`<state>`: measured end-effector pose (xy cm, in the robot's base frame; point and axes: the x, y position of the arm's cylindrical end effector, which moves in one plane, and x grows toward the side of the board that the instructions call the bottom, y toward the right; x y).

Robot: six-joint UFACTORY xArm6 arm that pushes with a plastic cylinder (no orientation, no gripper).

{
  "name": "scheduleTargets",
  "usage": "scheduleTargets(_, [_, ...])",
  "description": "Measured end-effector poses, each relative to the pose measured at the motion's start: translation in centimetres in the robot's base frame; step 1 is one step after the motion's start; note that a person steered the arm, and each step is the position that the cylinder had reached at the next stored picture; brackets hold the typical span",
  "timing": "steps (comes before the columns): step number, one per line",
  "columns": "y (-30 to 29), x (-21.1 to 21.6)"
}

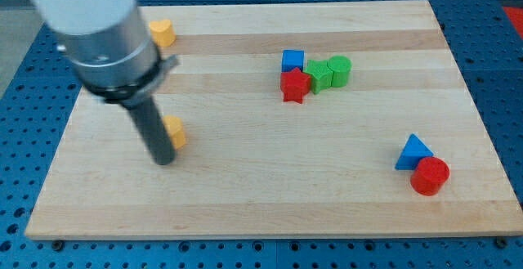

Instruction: Move the yellow hexagon to the red circle

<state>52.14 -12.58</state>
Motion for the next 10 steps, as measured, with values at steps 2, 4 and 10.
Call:
scheduleTargets(2, [-1.9,0.2])
scheduleTargets(4, [-9.1,-3.3])
scheduleTargets(10, [2.6,-5.0])
